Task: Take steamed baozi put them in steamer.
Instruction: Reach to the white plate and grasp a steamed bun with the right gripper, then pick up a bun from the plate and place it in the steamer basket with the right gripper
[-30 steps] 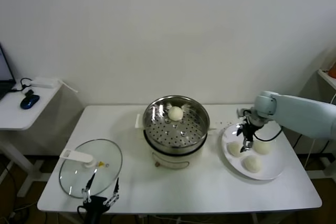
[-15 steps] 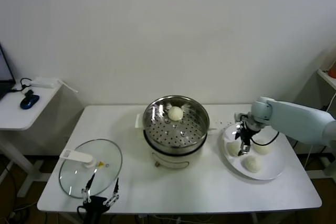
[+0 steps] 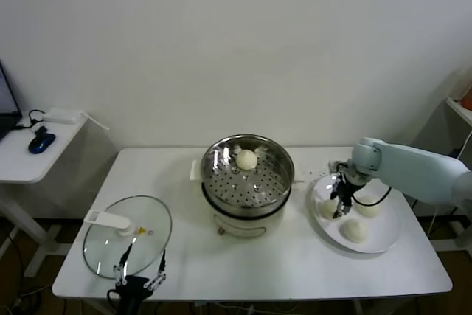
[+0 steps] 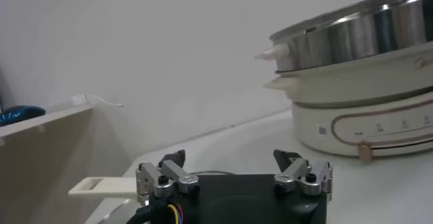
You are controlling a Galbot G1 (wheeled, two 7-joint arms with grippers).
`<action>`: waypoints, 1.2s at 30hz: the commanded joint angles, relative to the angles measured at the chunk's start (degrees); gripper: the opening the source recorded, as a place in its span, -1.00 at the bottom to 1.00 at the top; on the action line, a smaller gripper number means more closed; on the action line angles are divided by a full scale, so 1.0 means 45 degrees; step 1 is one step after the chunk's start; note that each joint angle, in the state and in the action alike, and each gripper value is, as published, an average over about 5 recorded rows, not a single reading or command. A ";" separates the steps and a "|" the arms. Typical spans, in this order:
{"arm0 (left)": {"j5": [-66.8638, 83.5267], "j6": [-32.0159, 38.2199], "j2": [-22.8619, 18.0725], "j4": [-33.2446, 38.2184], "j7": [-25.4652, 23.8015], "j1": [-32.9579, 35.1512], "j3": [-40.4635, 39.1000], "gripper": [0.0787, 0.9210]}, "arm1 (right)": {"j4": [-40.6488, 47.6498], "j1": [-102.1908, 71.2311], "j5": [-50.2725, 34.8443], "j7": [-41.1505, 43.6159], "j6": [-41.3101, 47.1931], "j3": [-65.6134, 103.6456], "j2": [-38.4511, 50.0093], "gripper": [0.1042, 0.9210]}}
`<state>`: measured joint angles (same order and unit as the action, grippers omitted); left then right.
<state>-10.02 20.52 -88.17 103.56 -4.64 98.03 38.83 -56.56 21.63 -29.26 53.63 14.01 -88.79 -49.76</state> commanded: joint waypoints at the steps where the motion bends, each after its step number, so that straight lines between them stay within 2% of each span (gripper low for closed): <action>1: -0.0025 -0.0006 -0.0048 0.0019 0.0009 0.0029 0.0002 0.77 | -0.1449 0.2006 -0.0309 0.0244 -0.0026 -0.1434 0.0493 0.22; 8: -0.0051 -0.0090 -0.0093 0.0139 -0.0011 -0.0005 0.0005 0.77 | -0.4043 0.6627 -0.2082 0.0959 0.0067 -0.4117 0.0641 0.21; 17: -0.0250 -0.0066 -0.0024 0.0126 -0.0012 0.0004 -0.0173 0.77 | -0.4746 0.9811 -0.5038 0.1820 0.0441 -0.4084 -0.0505 0.21; 25: -0.0365 -0.0026 0.0121 0.0233 -0.0034 0.0025 -0.0294 0.77 | -0.4371 0.9327 -0.6291 0.1404 0.1192 -0.2703 -0.2734 0.21; 36: -0.0330 -0.0125 0.0196 0.0358 -0.0099 -0.0006 -0.0180 0.77 | -0.2119 0.6111 -0.5821 0.0707 0.1648 -0.0450 -0.6065 0.22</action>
<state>-11.50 20.09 -87.26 104.89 -5.02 98.00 38.00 -71.70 55.77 -53.36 58.23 19.85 -97.45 -64.96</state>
